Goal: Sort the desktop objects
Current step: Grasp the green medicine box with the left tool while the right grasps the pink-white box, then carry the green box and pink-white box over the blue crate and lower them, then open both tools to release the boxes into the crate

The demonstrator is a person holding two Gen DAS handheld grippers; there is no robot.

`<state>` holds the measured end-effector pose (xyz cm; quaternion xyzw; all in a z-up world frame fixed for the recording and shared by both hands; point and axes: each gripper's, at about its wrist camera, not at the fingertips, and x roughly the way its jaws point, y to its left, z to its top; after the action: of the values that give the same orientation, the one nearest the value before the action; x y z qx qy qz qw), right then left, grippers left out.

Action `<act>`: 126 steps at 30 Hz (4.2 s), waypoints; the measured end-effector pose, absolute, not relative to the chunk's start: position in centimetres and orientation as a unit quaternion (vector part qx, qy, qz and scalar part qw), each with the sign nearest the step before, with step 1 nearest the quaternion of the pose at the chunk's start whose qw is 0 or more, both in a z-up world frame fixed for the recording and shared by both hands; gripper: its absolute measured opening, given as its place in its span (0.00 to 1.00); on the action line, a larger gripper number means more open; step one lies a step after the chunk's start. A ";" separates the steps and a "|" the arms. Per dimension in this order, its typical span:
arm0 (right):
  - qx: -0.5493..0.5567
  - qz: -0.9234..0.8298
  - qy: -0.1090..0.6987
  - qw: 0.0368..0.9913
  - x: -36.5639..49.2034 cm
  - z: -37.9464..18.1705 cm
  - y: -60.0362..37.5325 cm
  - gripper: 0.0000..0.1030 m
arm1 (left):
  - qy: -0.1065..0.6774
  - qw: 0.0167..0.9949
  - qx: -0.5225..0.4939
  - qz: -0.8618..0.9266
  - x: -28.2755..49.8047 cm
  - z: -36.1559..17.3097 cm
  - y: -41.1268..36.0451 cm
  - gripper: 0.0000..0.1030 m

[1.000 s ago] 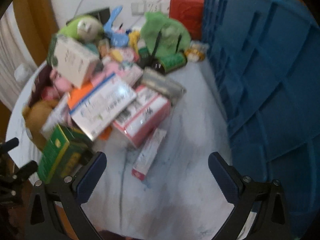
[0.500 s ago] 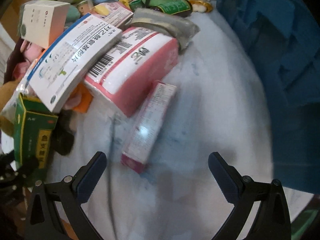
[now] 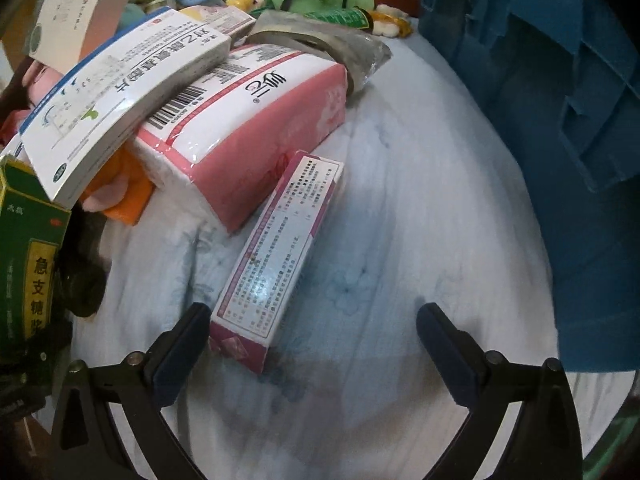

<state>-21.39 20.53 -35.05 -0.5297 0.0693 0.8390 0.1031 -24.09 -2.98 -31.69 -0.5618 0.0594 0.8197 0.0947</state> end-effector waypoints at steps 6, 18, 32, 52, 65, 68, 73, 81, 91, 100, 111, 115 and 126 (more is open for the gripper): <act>-0.527 0.837 0.108 0.103 -21.1 -34.4 21.8 0.73 | 0.063 0.094 -0.573 0.812 -24.6 -31.8 -2.8 0.99; -0.529 0.838 0.098 0.091 -23.8 -35.2 21.7 0.32 | 0.066 0.125 -0.549 0.824 -23.6 -28.3 -1.7 0.54; -0.480 0.868 0.107 0.073 -18.8 -30.9 23.5 0.27 | 0.059 0.125 -0.462 0.876 -22.2 -19.4 -1.2 0.54; -0.241 0.962 0.034 0.122 -9.9 -4.7 19.1 0.27 | 0.065 0.233 -0.293 0.925 -15.3 -5.0 4.9 0.54; -0.203 0.958 0.031 0.198 -4.6 1.1 38.6 0.27 | 0.106 0.275 -0.244 0.924 -14.0 2.0 29.0 0.57; -0.229 0.951 0.032 0.203 -4.8 1.4 44.5 0.27 | 0.101 0.307 -0.282 0.903 -15.8 3.5 33.8 0.55; -0.271 0.943 0.017 0.194 -7.1 3.2 51.6 0.27 | 0.120 0.296 -0.299 0.899 -18.6 5.4 40.7 0.51; -0.357 0.921 0.016 0.157 -12.7 0.5 57.2 0.27 | 0.142 0.261 -0.388 0.873 -22.3 0.4 46.7 0.50; -0.458 0.880 0.013 0.121 -16.3 -5.5 58.6 0.28 | 0.159 0.234 -0.483 0.829 -24.8 -5.1 47.1 0.53; -0.480 0.869 0.011 0.117 -16.3 -6.4 59.2 0.59 | 0.158 0.218 -0.493 0.828 -24.3 -5.7 46.8 0.53; -0.446 0.886 0.011 0.130 -11.8 -4.0 59.7 1.00 | 0.122 0.225 -0.450 0.855 -21.4 -3.5 44.5 0.64; -0.427 0.897 0.018 0.113 -9.7 -3.4 59.1 1.00 | 0.102 0.230 -0.431 0.866 -19.8 -2.4 43.2 0.64; -0.376 0.919 0.064 0.104 -5.1 -3.6 57.4 1.00 | 0.073 0.201 -0.356 0.910 -14.9 -0.4 38.8 0.70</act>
<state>-5.13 57.42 -3.55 -0.3757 0.0644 0.9186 0.1042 -14.90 38.78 -0.35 -0.3558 0.0727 0.9097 0.2012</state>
